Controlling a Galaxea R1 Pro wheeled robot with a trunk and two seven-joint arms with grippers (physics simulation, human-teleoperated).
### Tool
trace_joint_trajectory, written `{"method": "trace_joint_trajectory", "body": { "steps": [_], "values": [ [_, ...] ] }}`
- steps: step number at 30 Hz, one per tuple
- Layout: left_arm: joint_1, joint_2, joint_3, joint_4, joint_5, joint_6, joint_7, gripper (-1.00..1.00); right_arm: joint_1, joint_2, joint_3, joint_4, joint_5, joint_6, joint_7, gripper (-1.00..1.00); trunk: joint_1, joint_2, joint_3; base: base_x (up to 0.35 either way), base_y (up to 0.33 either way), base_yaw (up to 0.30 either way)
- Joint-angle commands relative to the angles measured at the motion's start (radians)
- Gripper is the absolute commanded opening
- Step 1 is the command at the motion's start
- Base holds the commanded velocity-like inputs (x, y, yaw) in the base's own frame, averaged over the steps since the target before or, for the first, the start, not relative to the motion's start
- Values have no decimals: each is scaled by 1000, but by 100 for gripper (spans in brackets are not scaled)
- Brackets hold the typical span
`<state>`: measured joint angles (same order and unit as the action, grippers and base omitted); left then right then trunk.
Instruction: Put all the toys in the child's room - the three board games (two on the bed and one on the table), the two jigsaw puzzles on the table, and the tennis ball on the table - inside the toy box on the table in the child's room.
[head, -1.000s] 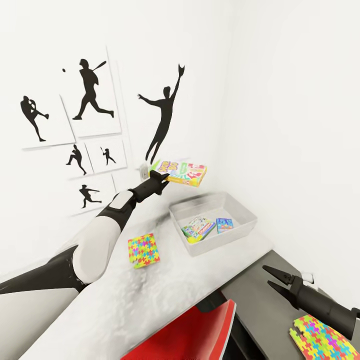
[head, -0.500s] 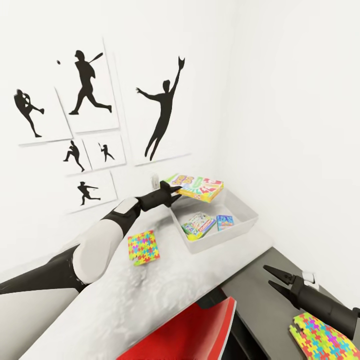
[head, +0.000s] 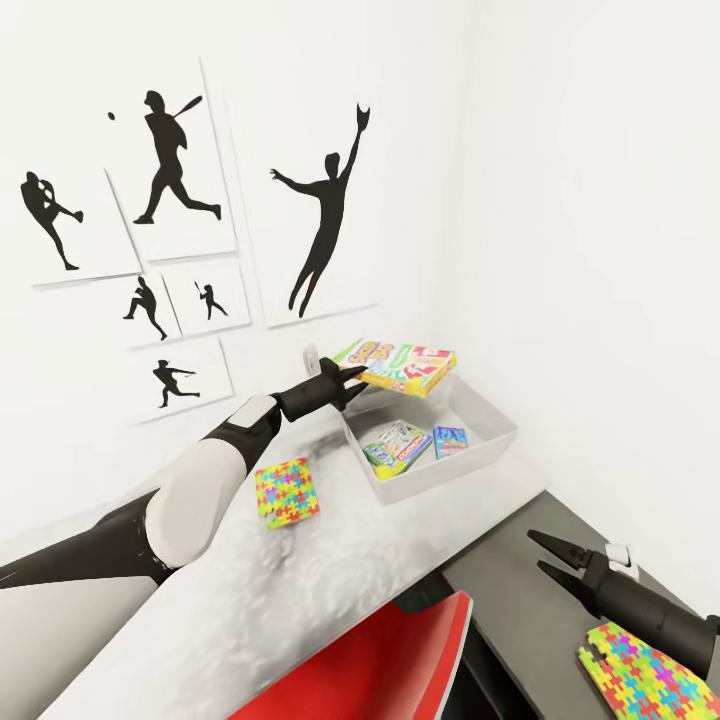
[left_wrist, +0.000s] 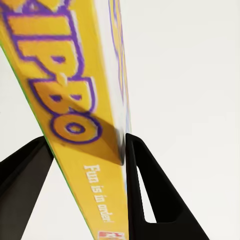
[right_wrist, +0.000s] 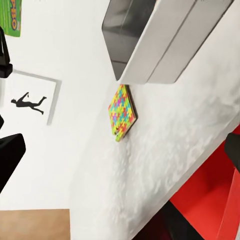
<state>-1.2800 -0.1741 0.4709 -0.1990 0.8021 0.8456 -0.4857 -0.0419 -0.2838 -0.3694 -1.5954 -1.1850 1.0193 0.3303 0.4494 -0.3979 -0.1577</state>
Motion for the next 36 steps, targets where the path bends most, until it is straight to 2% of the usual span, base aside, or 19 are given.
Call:
{"method": "trace_joint_trajectory", "body": {
  "steps": [1, 12, 36],
  "values": [
    [-1, 0, 6, 0, -3, 5, -2, -100, -1, 0, -1, 0, 10, 4, 11, 100, 1, -2, -2, 0, 0, -60],
    [-1, 0, 6, 0, -5, 4, -4, -100, -1, 0, -2, 0, 10, 4, 13, 100, 1, -2, 0, 0, 0, -144],
    [-1, 0, 5, 0, -9, -26, -1, -100, -1, 3, -2, 0, 10, 4, 12, 100, 1, -2, 0, 0, 0, -3]
  ]
}}
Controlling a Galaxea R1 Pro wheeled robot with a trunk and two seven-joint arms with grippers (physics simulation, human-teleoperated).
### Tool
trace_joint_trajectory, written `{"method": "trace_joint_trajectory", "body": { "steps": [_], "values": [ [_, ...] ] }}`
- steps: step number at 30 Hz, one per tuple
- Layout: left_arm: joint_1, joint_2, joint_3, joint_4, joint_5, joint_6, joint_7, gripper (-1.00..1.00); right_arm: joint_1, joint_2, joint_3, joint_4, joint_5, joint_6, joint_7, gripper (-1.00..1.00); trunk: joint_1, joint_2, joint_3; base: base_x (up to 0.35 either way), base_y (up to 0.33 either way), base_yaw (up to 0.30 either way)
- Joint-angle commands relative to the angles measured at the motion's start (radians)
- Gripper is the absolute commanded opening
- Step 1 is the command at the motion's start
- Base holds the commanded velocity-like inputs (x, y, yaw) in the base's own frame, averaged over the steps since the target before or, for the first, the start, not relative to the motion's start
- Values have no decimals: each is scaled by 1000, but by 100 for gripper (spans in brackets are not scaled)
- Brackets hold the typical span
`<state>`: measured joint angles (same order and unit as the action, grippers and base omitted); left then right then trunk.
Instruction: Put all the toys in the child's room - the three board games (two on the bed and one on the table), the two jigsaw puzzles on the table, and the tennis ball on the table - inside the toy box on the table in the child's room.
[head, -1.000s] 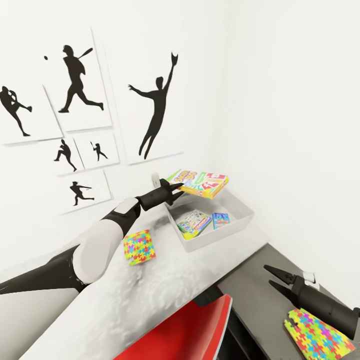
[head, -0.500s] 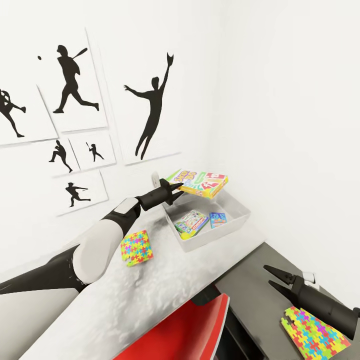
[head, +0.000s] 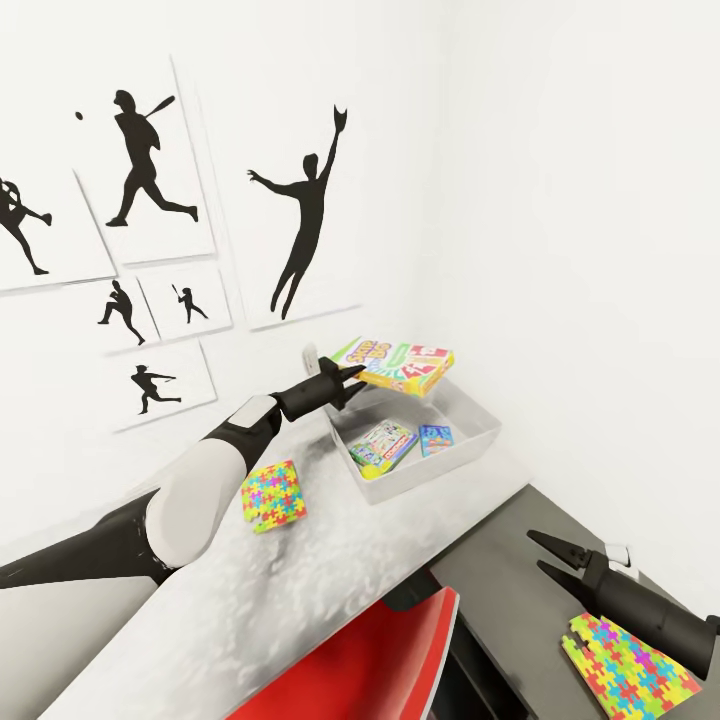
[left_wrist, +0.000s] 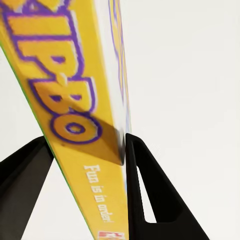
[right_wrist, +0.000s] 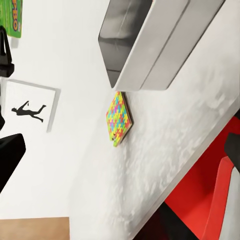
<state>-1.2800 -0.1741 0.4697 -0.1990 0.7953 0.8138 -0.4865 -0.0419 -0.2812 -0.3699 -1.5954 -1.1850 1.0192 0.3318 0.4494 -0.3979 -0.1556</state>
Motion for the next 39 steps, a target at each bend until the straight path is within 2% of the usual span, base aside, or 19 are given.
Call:
{"method": "trace_joint_trajectory", "body": {
  "steps": [1, 11, 27, 30, 33, 39],
  "values": [
    [-1, 0, 6, 0, -1, -4, 0, -100, -1, 0, -1, 0, 10, 4, 10, 100, 1, -2, -2, 0, 0, 0],
    [-1, 0, 6, 1, -2, -26, -2, -100, -1, 0, -1, 0, 10, 4, 10, 100, 1, -2, -2, 0, 0, -84],
    [3, 0, 8, -1, 2, -30, -5, -100, -1, 0, -1, 0, 10, 4, 10, 100, 1, -2, -2, 0, 0, -7],
    [6, 0, 8, -2, 5, -60, -6, -100, -1, 1, -1, 0, 10, 4, 10, 100, 1, -2, -2, 0, 0, 0],
    [8, 0, 8, -1, 6, -92, -28, -100, -1, 2, -2, 0, 10, 4, 10, 100, 1, -2, -2, 37, -2, 0],
    [9, 0, 7, 0, 4, -109, -80, -100, -1, 1, -2, 0, 10, 4, 10, 100, 1, -2, -2, 159, -54, 0]
  ]
}}
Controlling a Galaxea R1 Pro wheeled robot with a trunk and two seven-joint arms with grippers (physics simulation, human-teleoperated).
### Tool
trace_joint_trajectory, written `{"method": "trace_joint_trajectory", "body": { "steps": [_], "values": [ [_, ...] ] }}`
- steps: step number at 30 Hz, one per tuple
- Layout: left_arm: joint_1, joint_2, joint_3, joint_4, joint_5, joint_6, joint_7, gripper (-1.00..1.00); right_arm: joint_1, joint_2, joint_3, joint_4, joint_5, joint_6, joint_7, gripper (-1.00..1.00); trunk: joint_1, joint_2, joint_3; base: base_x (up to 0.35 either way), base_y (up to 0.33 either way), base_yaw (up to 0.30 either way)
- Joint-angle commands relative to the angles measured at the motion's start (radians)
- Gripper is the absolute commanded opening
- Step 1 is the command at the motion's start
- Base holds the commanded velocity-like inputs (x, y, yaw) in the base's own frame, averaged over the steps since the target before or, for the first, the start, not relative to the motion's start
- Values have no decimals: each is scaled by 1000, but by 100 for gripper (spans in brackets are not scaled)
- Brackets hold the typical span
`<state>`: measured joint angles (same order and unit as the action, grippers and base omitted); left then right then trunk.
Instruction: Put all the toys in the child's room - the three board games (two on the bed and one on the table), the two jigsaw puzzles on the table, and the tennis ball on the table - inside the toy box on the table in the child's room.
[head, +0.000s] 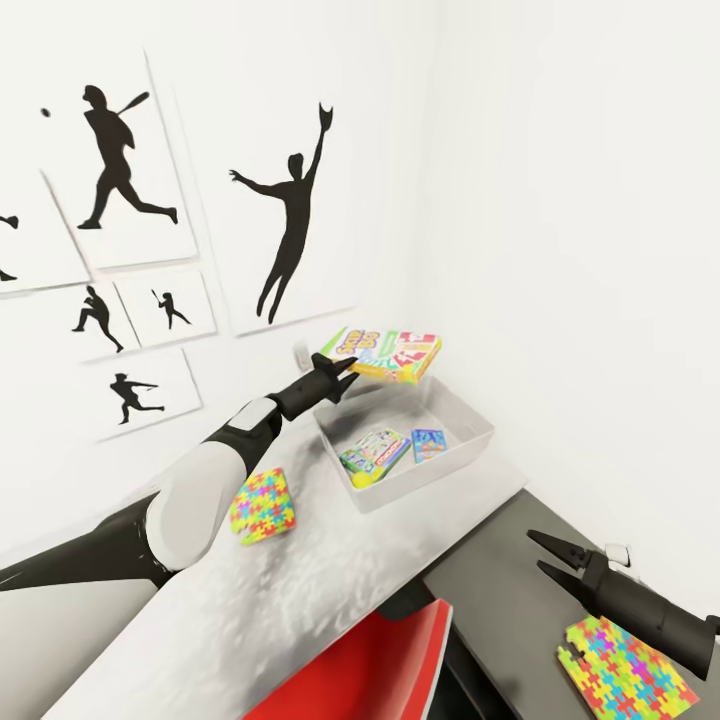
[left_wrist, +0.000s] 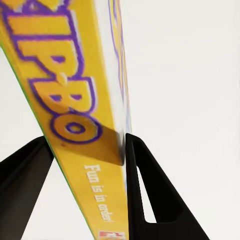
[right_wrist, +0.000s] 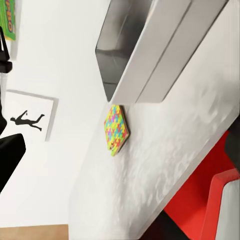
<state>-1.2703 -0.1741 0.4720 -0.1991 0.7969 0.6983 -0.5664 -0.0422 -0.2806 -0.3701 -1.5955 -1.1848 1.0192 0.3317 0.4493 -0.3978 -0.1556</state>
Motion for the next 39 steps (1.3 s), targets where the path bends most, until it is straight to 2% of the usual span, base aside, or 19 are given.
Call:
{"method": "trace_joint_trajectory", "body": {
  "steps": [1, 23, 28, 31, 36, 39],
  "values": [
    [-1, 0, 5, 0, 3, 5, -4, -100, -1, 0, -1, 0, 10, 4, 10, 100, 1, -2, -2, 69, -33, 0],
    [2, 0, 5, 0, 5, 3, -9, -100, -1, 3, -1, 0, 10, 1, 11, 100, 1, -2, -2, 9, -4, 0],
    [-19, 0, 33, 28, 4, -26, 19, -100, -5, 23, 15, 2, 5, -5, -8, 100, 1, -2, -2, 0, 0, 0],
    [-17, 0, 28, 44, 0, -46, 37, -100, -4, 30, 16, 2, 6, -6, -5, 100, 1, -2, -2, 0, 0, 0],
    [-1, 2, 11, 43, -49, -26, 66, -100, -4, 58, 15, 2, 7, -11, -1, 100, 1, -2, -2, 0, 0, 0],
    [1, 8, 8, 43, -57, -12, 71, -100, -4, 66, 15, 2, 7, -11, -1, 100, 1, -2, -2, 0, 0, 0]
  ]
}}
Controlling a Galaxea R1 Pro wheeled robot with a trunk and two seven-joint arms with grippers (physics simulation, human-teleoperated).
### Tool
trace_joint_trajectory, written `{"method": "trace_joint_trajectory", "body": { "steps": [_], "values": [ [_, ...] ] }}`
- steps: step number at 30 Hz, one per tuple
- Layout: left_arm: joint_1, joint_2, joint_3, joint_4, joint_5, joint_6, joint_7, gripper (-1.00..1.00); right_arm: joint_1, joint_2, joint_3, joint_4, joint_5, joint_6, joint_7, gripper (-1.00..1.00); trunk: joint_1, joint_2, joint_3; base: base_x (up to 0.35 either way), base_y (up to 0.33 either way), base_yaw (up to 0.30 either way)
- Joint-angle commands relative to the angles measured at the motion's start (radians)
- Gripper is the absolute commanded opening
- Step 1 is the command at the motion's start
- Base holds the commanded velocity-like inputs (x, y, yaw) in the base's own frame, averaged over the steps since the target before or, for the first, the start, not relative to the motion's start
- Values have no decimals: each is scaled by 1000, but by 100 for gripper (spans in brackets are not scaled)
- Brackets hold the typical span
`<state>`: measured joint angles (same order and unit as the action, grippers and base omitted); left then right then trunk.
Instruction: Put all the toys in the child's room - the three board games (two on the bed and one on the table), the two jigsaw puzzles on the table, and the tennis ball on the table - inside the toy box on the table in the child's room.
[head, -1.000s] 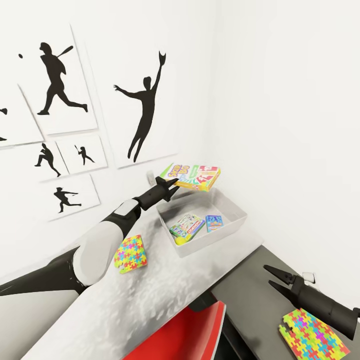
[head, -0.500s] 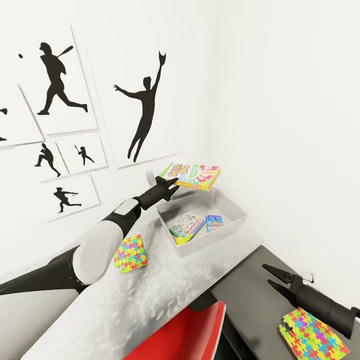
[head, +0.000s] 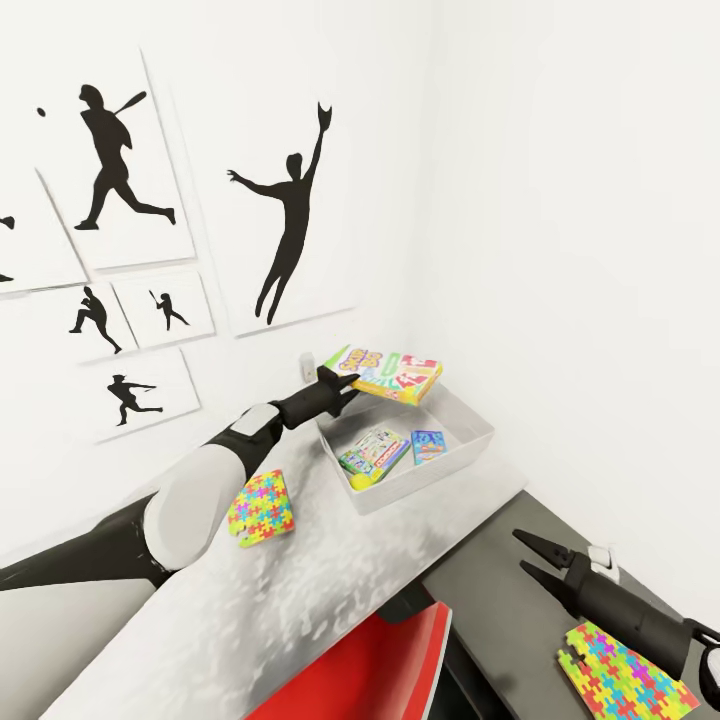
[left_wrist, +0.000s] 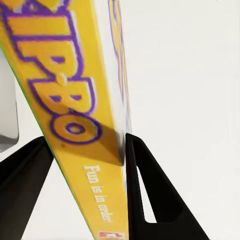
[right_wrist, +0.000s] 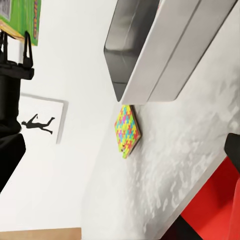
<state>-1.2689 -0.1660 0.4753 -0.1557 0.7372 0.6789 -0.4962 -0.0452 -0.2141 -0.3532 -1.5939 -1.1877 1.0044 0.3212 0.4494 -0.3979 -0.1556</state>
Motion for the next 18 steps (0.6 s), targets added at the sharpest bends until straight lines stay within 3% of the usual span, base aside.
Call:
{"method": "trace_joint_trajectory", "body": {
  "steps": [1, 18],
  "values": [
    [0, 1, 4, -1, 1, 12, 2, -100, -1, 1, -1, 0, 9, 4, 10, 100, 1, -2, -2, 0, 0, 0],
    [13, 4, 3, -1, -2, 28, -4, -100, -1, 4, -1, 0, 8, 5, 10, 100, 1, -2, -2, 0, 0, -2]
  ]
}}
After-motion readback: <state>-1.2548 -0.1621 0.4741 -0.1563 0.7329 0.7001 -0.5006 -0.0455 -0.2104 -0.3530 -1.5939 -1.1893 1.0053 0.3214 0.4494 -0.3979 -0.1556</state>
